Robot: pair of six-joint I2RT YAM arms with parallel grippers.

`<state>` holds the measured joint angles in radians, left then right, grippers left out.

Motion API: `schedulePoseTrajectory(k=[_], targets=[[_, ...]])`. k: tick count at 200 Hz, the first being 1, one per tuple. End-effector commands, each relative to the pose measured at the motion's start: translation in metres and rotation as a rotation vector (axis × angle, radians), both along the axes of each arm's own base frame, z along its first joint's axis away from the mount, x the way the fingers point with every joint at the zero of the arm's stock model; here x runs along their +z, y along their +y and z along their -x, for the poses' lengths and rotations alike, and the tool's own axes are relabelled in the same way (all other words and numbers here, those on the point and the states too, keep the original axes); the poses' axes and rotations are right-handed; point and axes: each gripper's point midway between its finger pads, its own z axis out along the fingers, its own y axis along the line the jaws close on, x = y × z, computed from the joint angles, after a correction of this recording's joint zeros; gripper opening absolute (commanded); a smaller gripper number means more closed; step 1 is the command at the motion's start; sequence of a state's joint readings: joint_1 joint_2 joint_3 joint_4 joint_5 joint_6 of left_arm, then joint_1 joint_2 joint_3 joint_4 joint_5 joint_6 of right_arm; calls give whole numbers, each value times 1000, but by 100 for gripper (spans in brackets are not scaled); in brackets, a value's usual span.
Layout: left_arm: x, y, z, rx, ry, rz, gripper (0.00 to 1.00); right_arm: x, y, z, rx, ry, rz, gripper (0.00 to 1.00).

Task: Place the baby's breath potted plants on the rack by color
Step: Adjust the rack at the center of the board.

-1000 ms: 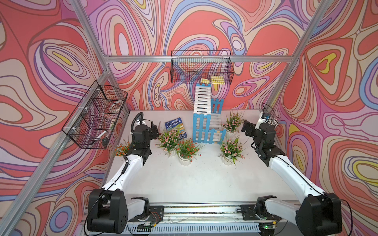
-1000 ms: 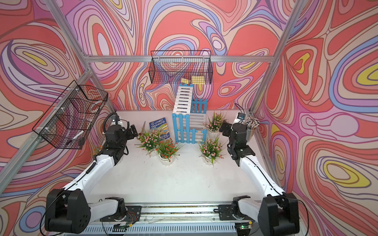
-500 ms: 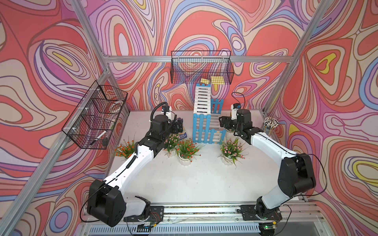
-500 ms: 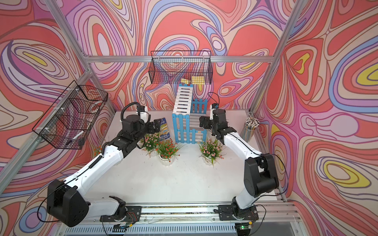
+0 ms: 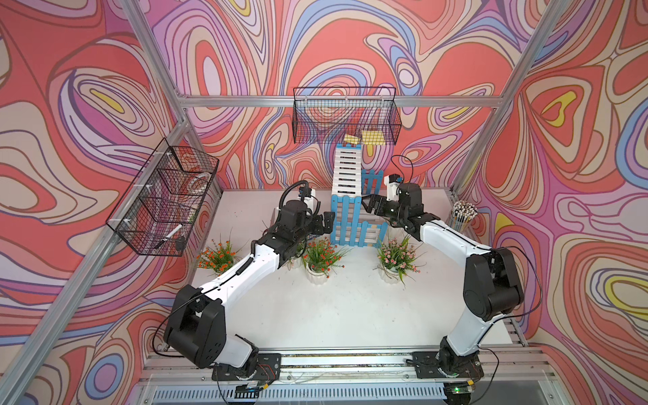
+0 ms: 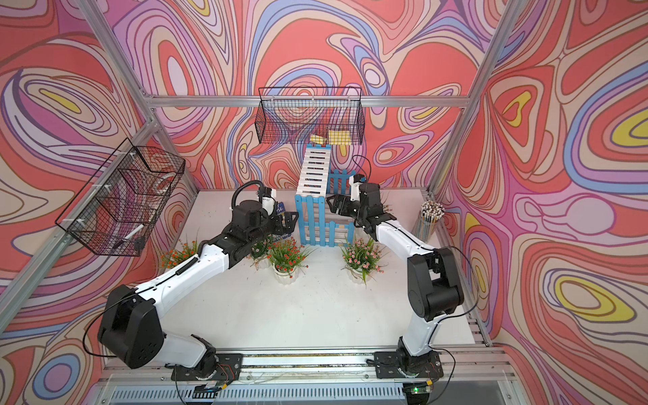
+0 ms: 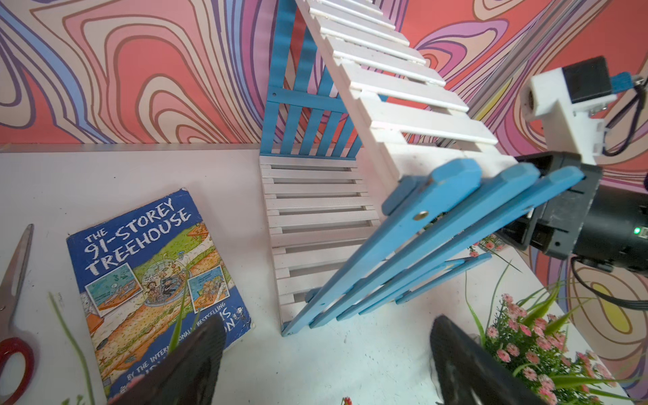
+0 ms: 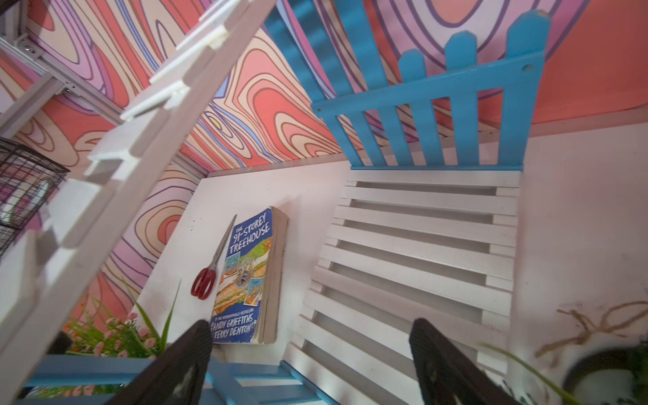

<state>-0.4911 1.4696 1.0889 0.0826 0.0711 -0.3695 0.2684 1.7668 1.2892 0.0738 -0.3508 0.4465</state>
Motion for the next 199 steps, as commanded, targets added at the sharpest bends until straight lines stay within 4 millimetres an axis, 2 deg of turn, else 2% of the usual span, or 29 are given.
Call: schedulePoseTrajectory(k=[1, 23, 78, 81, 94, 115, 157, 199], targets=[[13, -8, -10, 2, -35, 44, 92, -9, 13, 6, 51, 22, -60, 91], [15, -9, -17, 11, -47, 46, 92, -14, 18, 13, 88, 23, -72, 91], [19, -9, -33, 35, -73, -1, 93, -10, 38, 27, 190, 27, -96, 91], [20, -9, -33, 36, -76, -4, 93, 3, 39, 31, 198, 2, -102, 91], [20, -7, -36, 44, -77, -18, 93, 5, 44, 35, 218, 2, -105, 91], [20, 1, -41, 68, -76, -22, 93, 5, 52, 41, 238, 2, -95, 91], [21, 30, -56, 131, -71, -13, 93, 15, 77, 55, 291, -14, -97, 91], [24, 56, -64, 170, -70, -1, 94, 19, 116, 68, 338, -29, -86, 91]])
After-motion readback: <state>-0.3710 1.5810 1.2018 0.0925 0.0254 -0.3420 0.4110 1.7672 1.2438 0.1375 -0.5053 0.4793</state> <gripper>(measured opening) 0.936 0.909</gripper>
